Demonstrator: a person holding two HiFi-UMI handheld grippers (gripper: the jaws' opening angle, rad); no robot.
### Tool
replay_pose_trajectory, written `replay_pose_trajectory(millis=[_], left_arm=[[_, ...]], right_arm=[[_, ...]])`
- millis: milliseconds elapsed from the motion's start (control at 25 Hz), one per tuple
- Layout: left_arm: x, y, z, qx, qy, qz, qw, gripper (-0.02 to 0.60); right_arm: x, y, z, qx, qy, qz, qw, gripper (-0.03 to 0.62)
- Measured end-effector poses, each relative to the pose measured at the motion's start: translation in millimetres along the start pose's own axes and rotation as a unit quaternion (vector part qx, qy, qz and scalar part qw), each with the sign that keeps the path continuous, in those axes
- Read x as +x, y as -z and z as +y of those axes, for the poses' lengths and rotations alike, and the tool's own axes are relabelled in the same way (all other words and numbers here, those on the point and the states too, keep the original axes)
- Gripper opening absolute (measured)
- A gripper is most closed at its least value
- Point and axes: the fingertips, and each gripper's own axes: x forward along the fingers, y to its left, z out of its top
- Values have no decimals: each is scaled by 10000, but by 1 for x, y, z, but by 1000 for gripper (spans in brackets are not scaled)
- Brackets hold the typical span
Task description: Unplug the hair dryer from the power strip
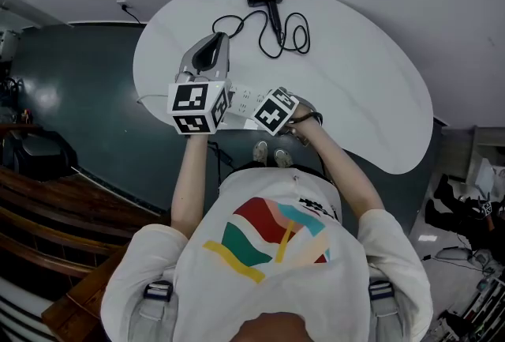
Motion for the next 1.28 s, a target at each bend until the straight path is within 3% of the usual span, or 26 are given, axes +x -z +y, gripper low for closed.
replay_pose_trajectory(millis=[160, 480, 760, 1000, 1280], left_arm=[[-18, 1, 0, -11, -397, -263, 9989, 12], [-52, 0, -7, -95, -739, -479, 9961, 0], [-71, -6, 6, -82, -1043, -561, 9929, 0], [-83, -15, 12, -50, -1239, -660, 9901, 0], [-96, -19, 9, 14, -1422, -727, 9872, 0]], right_arm=[[0, 0, 0, -61, 125, -116, 9998, 29], [-2, 0, -1, 39, 253, -501, 9984, 29], [-8, -6, -7, -124, 75, -206, 9997, 15], [-61, -62, -17, -168, 291, -1303, 9909, 15], [-151, -117, -19, 67, 500, -3040, 9513, 15]])
